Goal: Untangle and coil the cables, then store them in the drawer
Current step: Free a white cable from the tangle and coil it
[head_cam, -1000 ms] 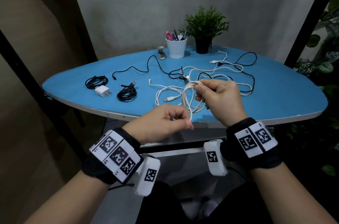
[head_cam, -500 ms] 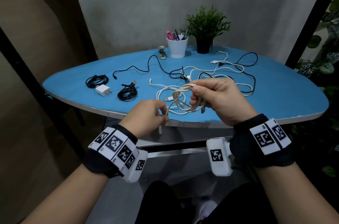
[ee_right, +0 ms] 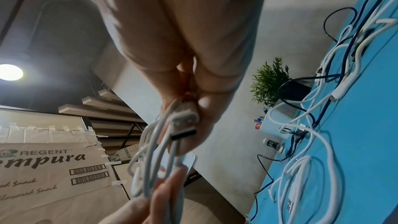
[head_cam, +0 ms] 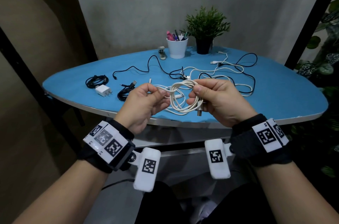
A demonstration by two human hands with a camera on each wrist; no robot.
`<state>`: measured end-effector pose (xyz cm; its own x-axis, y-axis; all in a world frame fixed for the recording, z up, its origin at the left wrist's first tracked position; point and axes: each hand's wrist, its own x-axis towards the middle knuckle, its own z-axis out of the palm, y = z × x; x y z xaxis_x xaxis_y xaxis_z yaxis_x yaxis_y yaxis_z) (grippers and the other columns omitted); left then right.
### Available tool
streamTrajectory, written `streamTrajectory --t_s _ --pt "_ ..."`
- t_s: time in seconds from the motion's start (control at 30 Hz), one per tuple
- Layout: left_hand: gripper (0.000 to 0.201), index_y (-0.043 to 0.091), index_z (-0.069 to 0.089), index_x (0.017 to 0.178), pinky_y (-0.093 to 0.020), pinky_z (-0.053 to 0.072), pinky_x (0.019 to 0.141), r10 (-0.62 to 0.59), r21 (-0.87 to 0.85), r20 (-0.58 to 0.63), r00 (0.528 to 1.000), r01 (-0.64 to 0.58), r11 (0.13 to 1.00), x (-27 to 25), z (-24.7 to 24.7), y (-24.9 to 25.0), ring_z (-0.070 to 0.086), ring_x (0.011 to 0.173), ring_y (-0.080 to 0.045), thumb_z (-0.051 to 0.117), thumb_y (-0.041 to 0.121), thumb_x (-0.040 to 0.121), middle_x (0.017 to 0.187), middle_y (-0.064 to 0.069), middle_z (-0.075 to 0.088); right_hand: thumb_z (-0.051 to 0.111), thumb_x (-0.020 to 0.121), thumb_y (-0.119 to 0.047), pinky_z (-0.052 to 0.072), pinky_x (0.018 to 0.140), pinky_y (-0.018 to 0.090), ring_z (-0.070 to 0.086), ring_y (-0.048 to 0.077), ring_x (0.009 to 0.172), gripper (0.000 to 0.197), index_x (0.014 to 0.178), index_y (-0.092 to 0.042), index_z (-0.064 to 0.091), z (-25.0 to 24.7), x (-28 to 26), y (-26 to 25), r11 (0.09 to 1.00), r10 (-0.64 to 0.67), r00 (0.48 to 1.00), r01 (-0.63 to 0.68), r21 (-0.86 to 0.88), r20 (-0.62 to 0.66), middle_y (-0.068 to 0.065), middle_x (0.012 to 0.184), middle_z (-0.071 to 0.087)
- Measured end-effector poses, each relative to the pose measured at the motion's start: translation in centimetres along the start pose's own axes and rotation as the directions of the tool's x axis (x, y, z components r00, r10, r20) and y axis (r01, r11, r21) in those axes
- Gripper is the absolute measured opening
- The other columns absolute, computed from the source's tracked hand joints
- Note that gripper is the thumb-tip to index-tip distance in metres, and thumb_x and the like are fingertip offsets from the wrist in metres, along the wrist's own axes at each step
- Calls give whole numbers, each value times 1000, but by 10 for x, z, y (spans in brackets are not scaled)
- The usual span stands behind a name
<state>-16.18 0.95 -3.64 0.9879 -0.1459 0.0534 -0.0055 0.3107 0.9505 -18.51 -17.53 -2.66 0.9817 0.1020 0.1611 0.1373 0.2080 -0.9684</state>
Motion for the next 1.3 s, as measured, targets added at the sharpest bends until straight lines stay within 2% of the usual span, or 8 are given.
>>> streamTrajectory --t_s 0.1,0.37,0.57,0.83,0.97,1.1,1.2,1.3 --pt "17 8 49 75 -18 55 54 -51 -72 47 998 54 996 -4 4 1 67 66 -16 51 1 90 76 -10 68 52 91 -3 55 60 28 66 13 60 17 92 -9 68 1 0 0 999 -8 1000 7 -49 -12 5 67 66" --pt "11 9 53 82 -18 56 53 -133 -141 93 987 145 979 -9 13 2 67 56 -9 50 8 93 67 -3 71 57 89 -4 56 57 32 63 14 63 15 94 -10 70 -3 0 0 987 -34 998 27 -156 -44 3 67 67" --pt "11 10 62 91 -27 53 78 -170 110 133 976 156 982 -13 17 -8 69 68 -10 52 10 93 78 0 73 58 88 0 56 54 32 57 18 59 16 87 -11 70 4 3 2 985 -117 982 96 -144 -150 5 65 62" --pt "19 16 63 107 -37 37 96 -167 239 166 972 125 963 -18 20 -3 61 106 -13 53 21 92 106 0 67 58 89 -1 55 56 35 56 19 57 13 93 -5 69 4 8 5 967 -208 941 157 -199 -268 9 68 62" --pt "10 20 61 88 -33 41 82 -98 241 51 994 83 967 -18 24 -6 61 85 -8 54 26 92 87 6 66 62 86 -1 56 69 35 62 15 66 15 89 -12 72 8 7 11 967 -167 974 131 -220 -153 4 71 68" --pt "12 21 54 85 -32 44 75 -171 175 69 983 157 972 -16 23 -4 57 85 -14 48 18 95 87 1 64 65 83 -1 45 52 16 57 4 57 18 79 -17 71 9 5 13 931 -187 977 143 -336 -102 -4 62 66" --pt "14 17 48 82 -23 51 58 -213 157 182 960 185 970 -19 24 -4 57 74 -15 48 10 95 87 -7 57 64 83 1 45 49 17 56 5 52 21 77 -19 70 7 7 12 936 -208 968 155 -316 -142 -7 58 66" --pt "15 14 47 85 -17 51 54 -185 122 198 962 163 979 -19 24 -7 62 60 -12 52 2 91 85 -10 55 63 84 2 47 48 18 57 8 53 22 78 -18 70 7 8 12 944 -225 958 170 -282 -176 -5 59 67"
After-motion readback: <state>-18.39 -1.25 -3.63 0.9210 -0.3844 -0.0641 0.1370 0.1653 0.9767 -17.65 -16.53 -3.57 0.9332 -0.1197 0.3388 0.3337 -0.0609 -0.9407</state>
